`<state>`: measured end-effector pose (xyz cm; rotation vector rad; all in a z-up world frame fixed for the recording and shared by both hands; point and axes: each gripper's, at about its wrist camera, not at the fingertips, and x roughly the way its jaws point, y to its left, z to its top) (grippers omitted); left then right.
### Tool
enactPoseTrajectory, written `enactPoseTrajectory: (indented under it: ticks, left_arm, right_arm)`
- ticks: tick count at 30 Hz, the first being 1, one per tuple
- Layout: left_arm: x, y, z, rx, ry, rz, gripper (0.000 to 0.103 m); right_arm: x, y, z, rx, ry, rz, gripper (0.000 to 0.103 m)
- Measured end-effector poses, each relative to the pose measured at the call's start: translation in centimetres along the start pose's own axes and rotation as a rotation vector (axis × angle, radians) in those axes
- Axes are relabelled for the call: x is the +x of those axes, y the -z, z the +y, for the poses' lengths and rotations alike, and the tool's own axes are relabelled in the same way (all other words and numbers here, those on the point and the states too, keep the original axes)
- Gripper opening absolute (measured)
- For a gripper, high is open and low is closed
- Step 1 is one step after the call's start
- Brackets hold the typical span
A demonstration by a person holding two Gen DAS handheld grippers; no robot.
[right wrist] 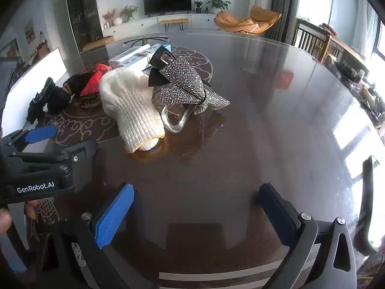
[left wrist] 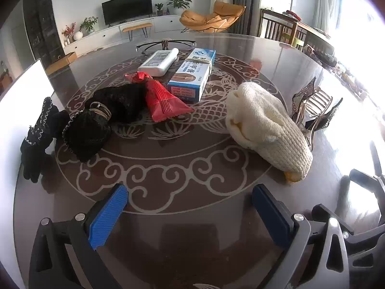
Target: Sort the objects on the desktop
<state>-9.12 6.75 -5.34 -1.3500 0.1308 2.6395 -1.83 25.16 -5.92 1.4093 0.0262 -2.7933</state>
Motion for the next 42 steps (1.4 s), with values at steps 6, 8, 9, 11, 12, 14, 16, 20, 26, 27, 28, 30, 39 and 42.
enactPoseTrajectory:
  ticks: [6,8,9,11,12,14,16,20,26,27,28,30,39,42]
  left_arm:
    - [-0.03,-0.01,0.02,0.000,0.000,0.000,0.103]
    - [-0.06,-0.01,0.02,0.000,0.000,0.000,0.103]
    - [-0.07,-0.06,0.06,0.000,0.000,0.000,0.103]
    - [-0.06,-0.01,0.03,0.000,0.000,0.000,0.103]
    - [-0.07,-0.02,0.03,0.000,0.000,0.000,0.103]
    - [-0.09,-0.02,0.04,0.001,0.000,0.000,0.103]
    - [-0.11,-0.08,0.08,0.001,0.000,0.000,0.103]
    - [-0.11,-0.01,0.04,0.001,0.000,0.000,0.103]
    - [-0.14,-0.01,0.04,0.001,0.000,0.000,0.103]
    - [-0.14,-0.01,0.05,0.001,0.000,0.000,0.103]
    - [-0.14,-0.03,0.06,0.001,0.000,0.000,0.103]
    - [-0.16,-0.02,0.05,0.001,0.000,0.000,0.103]
    - [-0.19,-0.04,0.06,0.001,0.000,0.000,0.103]
    - [-0.20,-0.05,0.06,0.001,0.000,0.000,0.103]
  right_arm:
    - [0.07,0.15,0.23,0.001,0.002,-0.008,0.103]
    - [0.10,0.12,0.26,0.003,0.006,-0.010,0.103]
    - [0.09,0.14,0.30,0.003,0.006,-0.010,0.103]
    - [0.10,0.12,0.36,0.003,0.005,-0.010,0.103]
    - [0.11,0.12,0.35,0.003,0.005,-0.011,0.103]
    - [0.08,0.19,0.41,0.002,0.003,-0.012,0.103]
    - [0.09,0.21,0.40,0.000,0.001,-0.013,0.103]
    - [0.11,0.20,0.36,0.000,0.000,-0.014,0.103]
    - [0.09,0.21,0.38,-0.001,0.000,-0.014,0.103]
    - [0.10,0.21,0.37,-0.001,0.000,-0.015,0.103]
    - [0.09,0.24,0.38,-0.002,0.000,-0.015,0.103]
    - [0.05,0.23,0.38,-0.005,-0.002,-0.016,0.103]
    - [0.08,0.20,0.39,-0.006,-0.003,-0.017,0.103]
    - [0.09,0.21,0.40,-0.006,-0.002,-0.017,0.103]
